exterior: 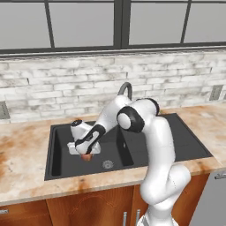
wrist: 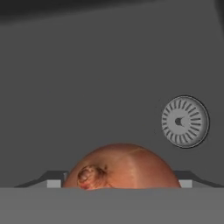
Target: Turn on the sink faucet. Then move the onion from the counter to the sink. Turn off the sink. Move the vegetable from the sink to the pot next to the stove. Finally move the pot to the front right burner.
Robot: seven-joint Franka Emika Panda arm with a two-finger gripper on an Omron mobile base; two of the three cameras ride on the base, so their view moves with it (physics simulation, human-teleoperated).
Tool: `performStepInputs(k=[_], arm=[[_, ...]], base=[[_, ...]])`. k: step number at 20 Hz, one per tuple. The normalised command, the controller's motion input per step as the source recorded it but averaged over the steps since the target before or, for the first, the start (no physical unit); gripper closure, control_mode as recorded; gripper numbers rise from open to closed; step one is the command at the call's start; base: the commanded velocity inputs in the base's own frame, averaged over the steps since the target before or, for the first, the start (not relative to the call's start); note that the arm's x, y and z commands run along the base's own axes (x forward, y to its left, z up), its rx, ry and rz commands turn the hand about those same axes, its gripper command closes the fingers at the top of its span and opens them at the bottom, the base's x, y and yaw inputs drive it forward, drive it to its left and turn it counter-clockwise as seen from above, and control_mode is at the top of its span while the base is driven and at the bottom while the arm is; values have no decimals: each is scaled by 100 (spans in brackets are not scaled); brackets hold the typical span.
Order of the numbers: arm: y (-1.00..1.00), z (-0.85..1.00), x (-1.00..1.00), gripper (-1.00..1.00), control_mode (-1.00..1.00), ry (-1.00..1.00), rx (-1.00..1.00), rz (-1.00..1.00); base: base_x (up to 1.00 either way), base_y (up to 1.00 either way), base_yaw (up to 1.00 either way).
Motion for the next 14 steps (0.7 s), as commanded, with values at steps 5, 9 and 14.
performStepInputs(k=[5,9,14], arm=[[-32,97,-46,100,-100,-1,0,0],[-29,87,-30,100,-100,0,0,0],[-25,75,-35,100,-100,0,0,0]], base=[[0,0,0],[0,0,0],[0,0,0]])
